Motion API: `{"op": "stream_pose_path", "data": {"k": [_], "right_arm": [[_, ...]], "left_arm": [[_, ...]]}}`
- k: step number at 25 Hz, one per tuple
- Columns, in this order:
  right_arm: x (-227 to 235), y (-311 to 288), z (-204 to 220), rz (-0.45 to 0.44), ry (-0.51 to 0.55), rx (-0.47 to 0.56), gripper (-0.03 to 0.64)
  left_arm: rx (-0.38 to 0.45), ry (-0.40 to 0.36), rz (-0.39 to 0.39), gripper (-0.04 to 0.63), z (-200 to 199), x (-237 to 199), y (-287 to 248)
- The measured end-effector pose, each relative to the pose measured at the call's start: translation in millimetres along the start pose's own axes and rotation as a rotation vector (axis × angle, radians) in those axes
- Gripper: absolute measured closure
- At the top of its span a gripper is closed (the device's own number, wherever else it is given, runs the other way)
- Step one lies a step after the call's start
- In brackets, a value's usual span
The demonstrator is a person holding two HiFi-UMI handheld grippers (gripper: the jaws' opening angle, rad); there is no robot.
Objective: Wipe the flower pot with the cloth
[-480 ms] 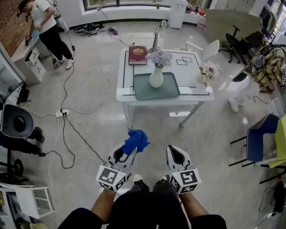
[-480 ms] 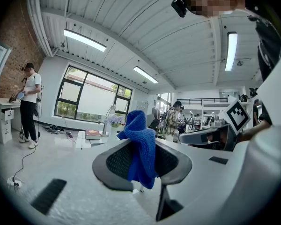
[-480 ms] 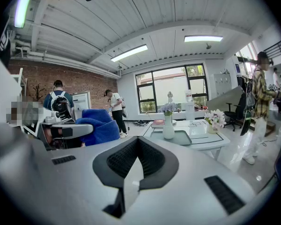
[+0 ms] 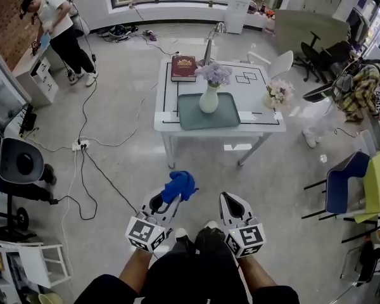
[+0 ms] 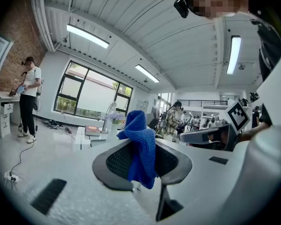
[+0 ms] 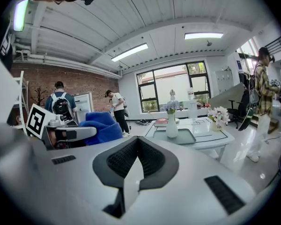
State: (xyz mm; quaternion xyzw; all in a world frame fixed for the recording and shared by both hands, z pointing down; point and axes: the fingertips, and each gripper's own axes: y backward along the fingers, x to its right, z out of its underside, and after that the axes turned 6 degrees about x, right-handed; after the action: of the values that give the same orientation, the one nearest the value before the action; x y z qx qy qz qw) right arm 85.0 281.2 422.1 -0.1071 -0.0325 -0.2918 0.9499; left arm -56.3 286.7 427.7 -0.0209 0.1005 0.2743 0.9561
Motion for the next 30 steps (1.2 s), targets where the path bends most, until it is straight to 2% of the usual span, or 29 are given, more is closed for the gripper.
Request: {"op": "stream_pose_path", "data": {"k": [7, 15, 20, 25, 30], "right_arm": [[9.4, -17.3, 9.4, -0.02, -0.026, -0.022, 0.609], [32.9, -92.2, 7.8, -0.062, -0.084, -0.039, 0.609], [69.7, -159.0, -8.0, -0.07, -0.083, -0.023, 0.609], [109.0, -218.2, -24.7, -0.085, -0.083, -0.042, 0.609], [144.1, -267.0, -29.7, -0.108, -0.084, -0.067, 0.609]], "left_arm": [[-0.017, 0.007, 0.018, 0.491, 8.1, -9.0, -27.1], [-0.036, 0.007, 0.026, 0.491, 4.9, -51.1, -84.3], [-0.03, 0.005, 0.02, 0.491, 1.0, -97.0, -139.3], [-0.036, 0.027, 0.03, 0.491, 2.0, -131.6, -198.9], [-0.041, 0.014, 0.011, 0.491, 6.3, -167.9, -253.7]]}}
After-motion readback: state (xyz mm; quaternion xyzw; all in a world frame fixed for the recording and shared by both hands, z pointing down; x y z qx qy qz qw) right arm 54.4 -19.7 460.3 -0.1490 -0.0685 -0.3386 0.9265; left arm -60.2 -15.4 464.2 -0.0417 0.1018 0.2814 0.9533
